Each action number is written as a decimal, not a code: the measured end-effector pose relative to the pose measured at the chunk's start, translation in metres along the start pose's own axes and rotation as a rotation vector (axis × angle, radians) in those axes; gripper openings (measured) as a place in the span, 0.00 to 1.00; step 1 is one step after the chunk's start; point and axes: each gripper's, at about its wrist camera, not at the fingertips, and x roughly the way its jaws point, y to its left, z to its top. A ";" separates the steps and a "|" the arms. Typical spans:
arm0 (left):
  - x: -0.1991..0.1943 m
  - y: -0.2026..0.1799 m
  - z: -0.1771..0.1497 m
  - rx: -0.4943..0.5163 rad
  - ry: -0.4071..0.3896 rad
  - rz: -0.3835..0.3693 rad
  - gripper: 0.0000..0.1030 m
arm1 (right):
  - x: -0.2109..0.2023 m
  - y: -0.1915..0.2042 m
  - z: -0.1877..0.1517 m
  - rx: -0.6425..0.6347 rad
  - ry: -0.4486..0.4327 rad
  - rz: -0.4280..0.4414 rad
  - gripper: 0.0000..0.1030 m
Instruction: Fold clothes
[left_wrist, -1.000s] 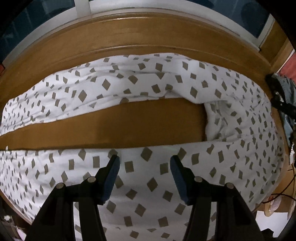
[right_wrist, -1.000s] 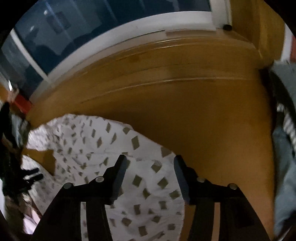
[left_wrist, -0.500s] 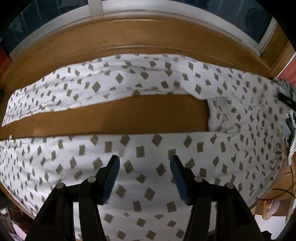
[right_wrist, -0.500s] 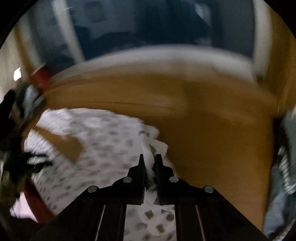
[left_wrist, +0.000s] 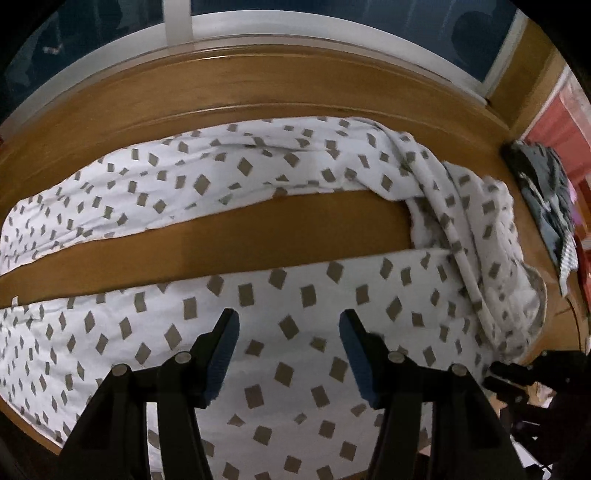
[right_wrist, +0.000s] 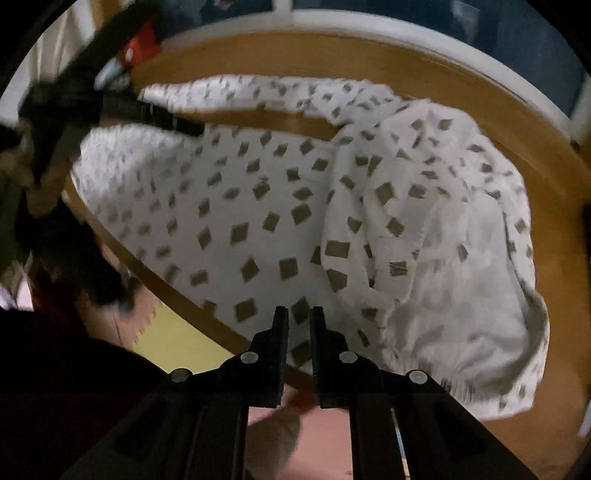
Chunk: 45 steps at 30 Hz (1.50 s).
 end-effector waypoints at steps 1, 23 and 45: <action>0.007 -0.003 0.004 0.009 0.001 -0.003 0.52 | -0.011 -0.006 0.002 0.042 -0.040 0.015 0.20; 0.049 0.034 0.108 0.017 -0.088 0.221 0.52 | -0.018 -0.147 0.077 0.472 -0.174 0.376 0.16; 0.078 0.106 0.133 -0.246 -0.044 0.488 0.67 | 0.069 -0.384 0.131 0.791 -0.182 0.001 0.16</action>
